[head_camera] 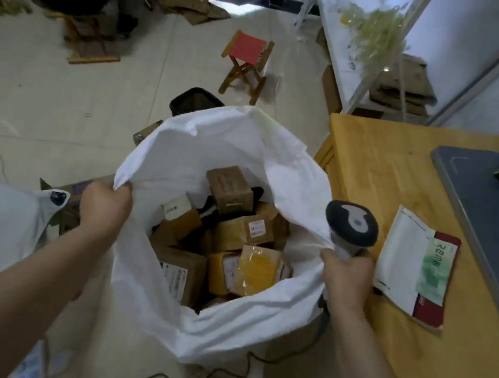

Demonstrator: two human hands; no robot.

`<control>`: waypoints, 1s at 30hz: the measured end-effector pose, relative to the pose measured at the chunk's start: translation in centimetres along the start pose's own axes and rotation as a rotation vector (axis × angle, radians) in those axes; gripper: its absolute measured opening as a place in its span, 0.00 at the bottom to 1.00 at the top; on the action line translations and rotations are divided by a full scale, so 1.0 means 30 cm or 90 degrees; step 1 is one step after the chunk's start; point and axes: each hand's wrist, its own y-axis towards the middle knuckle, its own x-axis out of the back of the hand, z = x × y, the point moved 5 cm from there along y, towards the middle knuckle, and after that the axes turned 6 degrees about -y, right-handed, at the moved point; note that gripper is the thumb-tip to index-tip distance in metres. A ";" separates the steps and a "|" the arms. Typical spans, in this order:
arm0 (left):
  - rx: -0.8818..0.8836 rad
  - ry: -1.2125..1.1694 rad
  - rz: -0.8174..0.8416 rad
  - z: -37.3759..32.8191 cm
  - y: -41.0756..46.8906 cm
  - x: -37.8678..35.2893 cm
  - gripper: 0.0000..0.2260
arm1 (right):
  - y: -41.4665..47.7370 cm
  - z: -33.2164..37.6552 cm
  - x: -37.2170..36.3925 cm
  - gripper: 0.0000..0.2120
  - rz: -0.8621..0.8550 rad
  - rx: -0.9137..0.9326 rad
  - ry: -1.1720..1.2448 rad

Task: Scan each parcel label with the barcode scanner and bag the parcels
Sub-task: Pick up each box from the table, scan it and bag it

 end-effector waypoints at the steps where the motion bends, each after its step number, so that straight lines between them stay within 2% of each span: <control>1: -0.001 0.013 0.009 0.012 -0.003 -0.004 0.12 | -0.016 -0.019 -0.007 0.06 0.004 0.008 -0.025; 5: 0.071 0.085 0.091 0.148 -0.074 -0.034 0.07 | -0.063 -0.178 -0.083 0.10 0.100 -0.060 -0.157; 8: 0.092 0.042 0.045 0.143 -0.067 -0.028 0.14 | -0.032 -0.134 -0.064 0.06 0.091 -0.040 -0.183; 10: 0.062 0.018 0.021 0.088 -0.057 -0.023 0.18 | -0.016 -0.067 -0.026 0.06 0.060 -0.011 -0.141; 12: 0.053 0.022 0.023 0.058 -0.069 -0.024 0.16 | -0.027 -0.033 -0.003 0.06 0.032 0.010 -0.074; 14: 0.056 0.068 0.047 0.084 -0.090 -0.035 0.14 | -0.061 -0.067 -0.013 0.07 0.058 0.010 -0.081; 17: 0.085 0.129 0.102 0.157 -0.128 -0.045 0.13 | -0.112 -0.193 -0.044 0.07 0.129 -0.042 -0.151; 22: 0.103 0.171 0.106 0.198 -0.165 -0.051 0.16 | -0.139 -0.311 -0.008 0.11 0.101 -0.109 -0.139; 24: 0.108 0.161 0.096 0.183 -0.185 -0.066 0.20 | -0.149 -0.331 0.012 0.13 0.096 -0.123 -0.125; 26: 0.094 0.227 0.056 0.144 -0.219 -0.079 0.29 | -0.156 -0.337 0.032 0.16 0.094 -0.128 -0.125; 28: 0.025 0.287 0.024 0.082 -0.276 -0.101 0.36 | -0.166 -0.337 0.055 0.17 0.095 -0.132 -0.135; 30: -0.051 0.313 0.049 0.035 -0.331 -0.151 0.38 | -0.185 -0.333 0.086 0.17 0.097 -0.129 -0.142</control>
